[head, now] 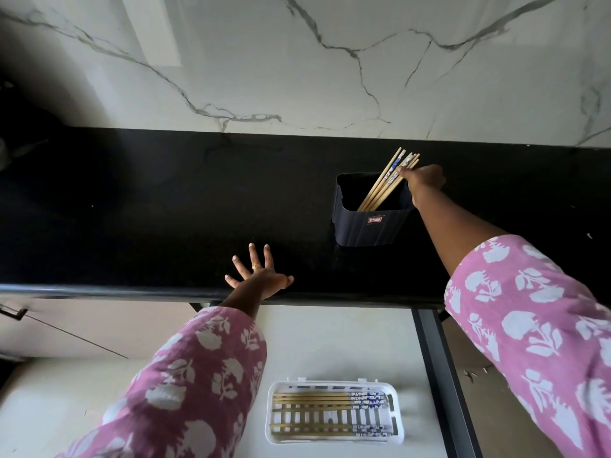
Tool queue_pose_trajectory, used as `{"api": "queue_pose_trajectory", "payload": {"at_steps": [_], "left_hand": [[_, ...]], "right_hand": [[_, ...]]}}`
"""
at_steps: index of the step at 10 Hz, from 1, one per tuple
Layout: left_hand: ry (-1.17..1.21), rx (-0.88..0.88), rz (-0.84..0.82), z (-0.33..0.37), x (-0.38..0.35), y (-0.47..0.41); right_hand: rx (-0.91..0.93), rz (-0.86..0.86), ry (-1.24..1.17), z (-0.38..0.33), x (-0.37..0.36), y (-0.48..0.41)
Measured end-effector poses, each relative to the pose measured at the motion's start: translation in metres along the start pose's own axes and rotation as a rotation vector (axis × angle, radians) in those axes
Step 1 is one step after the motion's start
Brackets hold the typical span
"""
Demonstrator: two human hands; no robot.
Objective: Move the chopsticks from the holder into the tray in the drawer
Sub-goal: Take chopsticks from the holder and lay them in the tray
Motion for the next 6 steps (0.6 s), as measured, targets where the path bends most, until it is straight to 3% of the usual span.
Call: {"api": "queue_pose_trajectory", "payload": {"at_steps": [1,4,6], "left_hand": [[-0.006,-0.003,-0.001,0.000,0.000,-0.001],[0.000,-0.004,0.002,0.001,0.002,0.003],[-0.007,-0.026,0.016,0.005,0.000,0.006]], "right_hand": [[0.024,-0.001,0.038,0.000,-0.002,0.000],[0.042,0.035,-0.186,-0.007,0.027,0.008],[0.221,0.176,-0.290,-0.028,0.075,0.036]]}}
Point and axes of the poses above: each hand's wrist, its own y-axis away from the middle knuckle, its own x-axis out of the back of the hand, z = x × y, the point moved 8 cm from there along -y, towards the middle knuckle, and after that the axes turned 14 degrees about -x, right-handed, at the moved point
